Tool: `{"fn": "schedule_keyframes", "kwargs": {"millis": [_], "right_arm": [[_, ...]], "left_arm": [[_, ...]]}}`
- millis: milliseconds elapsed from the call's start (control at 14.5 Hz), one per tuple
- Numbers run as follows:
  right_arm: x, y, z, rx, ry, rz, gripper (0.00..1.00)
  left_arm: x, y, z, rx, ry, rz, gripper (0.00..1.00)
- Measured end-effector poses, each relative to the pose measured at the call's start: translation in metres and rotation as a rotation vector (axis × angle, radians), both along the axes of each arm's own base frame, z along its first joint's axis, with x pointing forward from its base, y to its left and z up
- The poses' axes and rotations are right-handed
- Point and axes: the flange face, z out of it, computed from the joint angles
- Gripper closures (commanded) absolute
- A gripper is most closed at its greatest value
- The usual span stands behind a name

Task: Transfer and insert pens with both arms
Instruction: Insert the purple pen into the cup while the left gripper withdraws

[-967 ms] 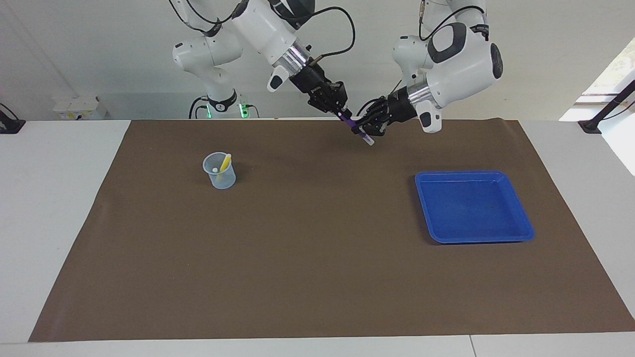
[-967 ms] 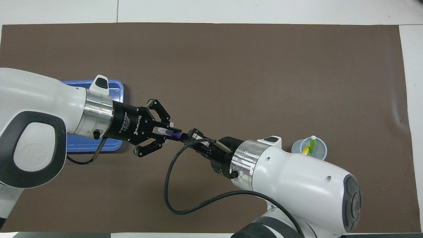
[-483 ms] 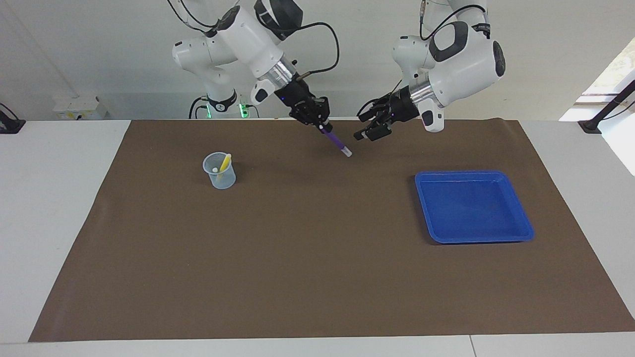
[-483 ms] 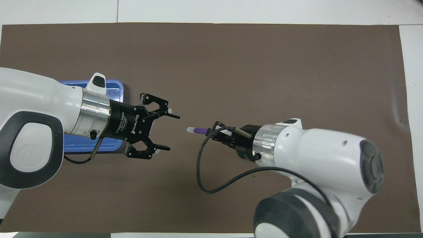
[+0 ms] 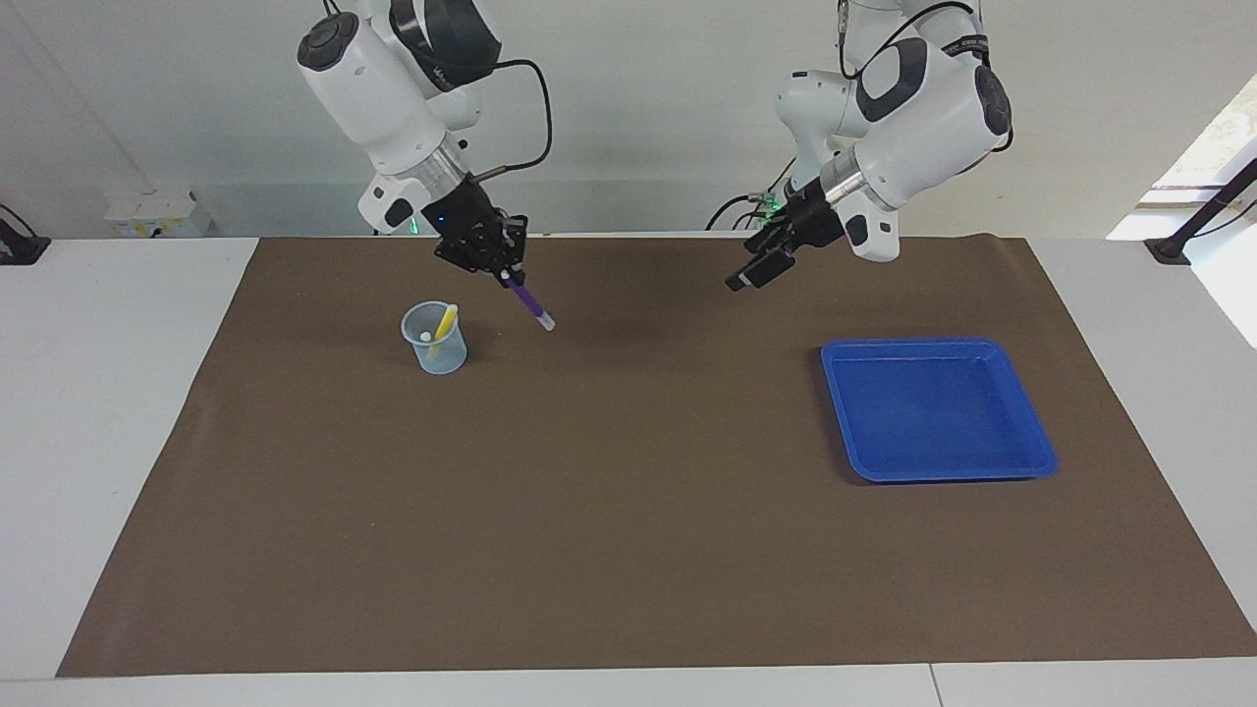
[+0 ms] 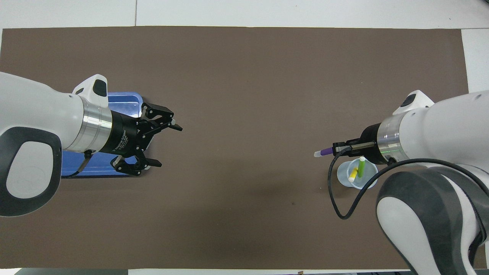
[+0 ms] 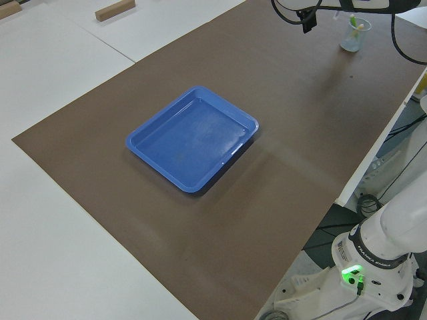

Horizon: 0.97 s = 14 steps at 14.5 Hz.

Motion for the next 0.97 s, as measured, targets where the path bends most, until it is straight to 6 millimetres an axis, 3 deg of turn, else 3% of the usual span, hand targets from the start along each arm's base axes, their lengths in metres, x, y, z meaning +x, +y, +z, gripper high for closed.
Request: {"fn": "schedule_keyframes", "kwargs": {"millis": [276,483,621,828,967], "right_arm": [[-0.009,-0.024,-0.005,-0.205,0.058,0.26,1.0],[-0.013,-0.043,-0.014,-0.217,0.084,0.286,1.0],[-0.017,-0.045,-0.026,-0.22,0.082,0.286,1.0],[-0.024,-0.045,-0.048,-0.224,0.082,0.291,1.0],[-0.027,-0.044,-0.057,-0.226,0.079,0.295,1.0]], "left_arm": [[0.009,0.043,0.008,0.194,-0.102,-0.34,0.0],[0.025,0.1,0.04,0.286,-0.14,-0.588,0.0],[0.026,0.126,0.068,0.327,-0.154,-0.706,0.0],[0.017,0.136,0.101,0.346,-0.155,-0.846,0.0],[0.014,0.135,0.111,0.344,-0.157,-0.896,0.0]]}}
